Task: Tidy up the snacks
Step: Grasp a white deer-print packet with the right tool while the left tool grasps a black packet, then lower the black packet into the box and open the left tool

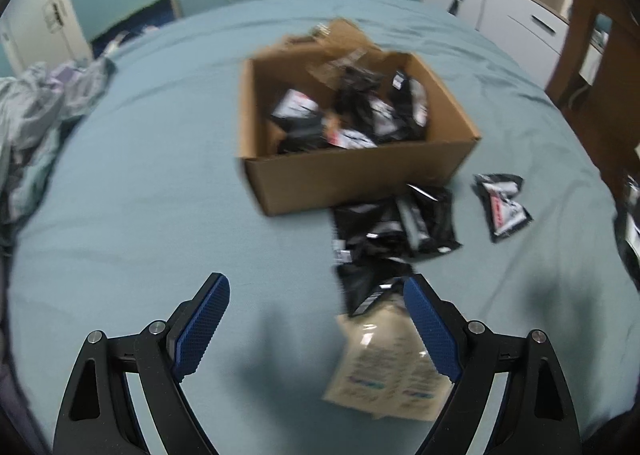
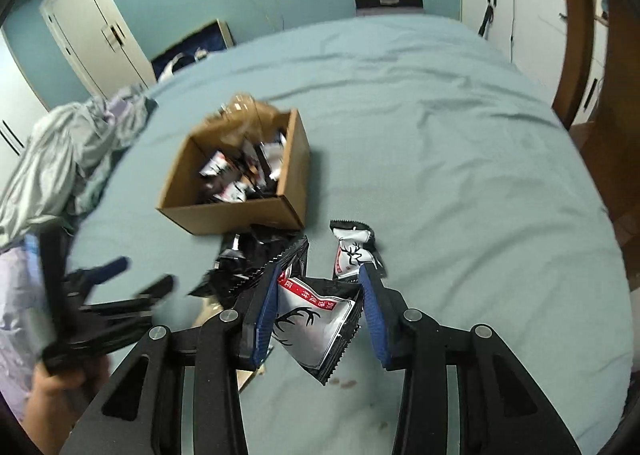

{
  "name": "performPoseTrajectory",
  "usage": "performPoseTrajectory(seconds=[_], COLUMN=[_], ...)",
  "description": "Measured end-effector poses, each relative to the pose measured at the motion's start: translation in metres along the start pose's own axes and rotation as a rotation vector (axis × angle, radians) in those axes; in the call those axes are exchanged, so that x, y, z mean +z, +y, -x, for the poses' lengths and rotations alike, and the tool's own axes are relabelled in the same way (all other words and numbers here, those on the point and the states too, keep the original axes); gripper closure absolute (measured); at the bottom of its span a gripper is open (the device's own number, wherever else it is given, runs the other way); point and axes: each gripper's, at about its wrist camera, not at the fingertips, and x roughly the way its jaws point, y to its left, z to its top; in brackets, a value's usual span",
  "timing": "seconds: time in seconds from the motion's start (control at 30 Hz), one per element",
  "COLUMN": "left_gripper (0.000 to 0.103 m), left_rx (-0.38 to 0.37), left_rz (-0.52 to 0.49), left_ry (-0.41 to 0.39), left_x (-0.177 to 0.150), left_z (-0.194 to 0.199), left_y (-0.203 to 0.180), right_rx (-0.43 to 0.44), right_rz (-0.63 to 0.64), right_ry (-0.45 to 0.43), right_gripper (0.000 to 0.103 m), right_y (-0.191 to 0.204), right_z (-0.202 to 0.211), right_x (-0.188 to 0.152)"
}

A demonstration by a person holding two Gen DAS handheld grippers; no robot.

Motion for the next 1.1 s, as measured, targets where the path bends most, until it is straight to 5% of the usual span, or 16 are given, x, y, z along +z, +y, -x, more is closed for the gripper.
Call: performPoseTrajectory(seconds=[0.23,0.3,0.43,0.63,0.87,1.1], left_gripper=[0.016,0.053,0.068,0.071,0.071,0.071], left_rx=[-0.028,-0.045,-0.055,-0.051,-0.026,-0.045], left_rz=[-0.009,-0.003,-0.055,-0.025,0.13,0.188], left_ry=[0.101,0.125,0.034,-0.056,-0.234,-0.267], left_x=[0.006,0.006,-0.002,-0.003,0.02,0.063], left_z=[-0.048,-0.059,-0.049,-0.006,0.073,0.069], left_y=[-0.02,-0.023,-0.028,-0.011,0.032,0.042], right_rx=[-0.027,-0.024,-0.025,0.001,0.041,0.066], right_rz=[0.008,-0.026,-0.031,-0.022,-0.034,-0.063], right_ry=[0.035,0.048,0.071,0.072,0.021,0.007], right_gripper=[0.065,0.065,0.065,0.065,0.065,0.065], right_y=[-0.019,-0.027,-0.026,-0.021,-0.024,-0.028], right_z=[0.002,-0.005,-0.022,-0.028,-0.01,-0.003], right_x=[-0.029,-0.026,-0.018,-0.014,-0.017,-0.018])
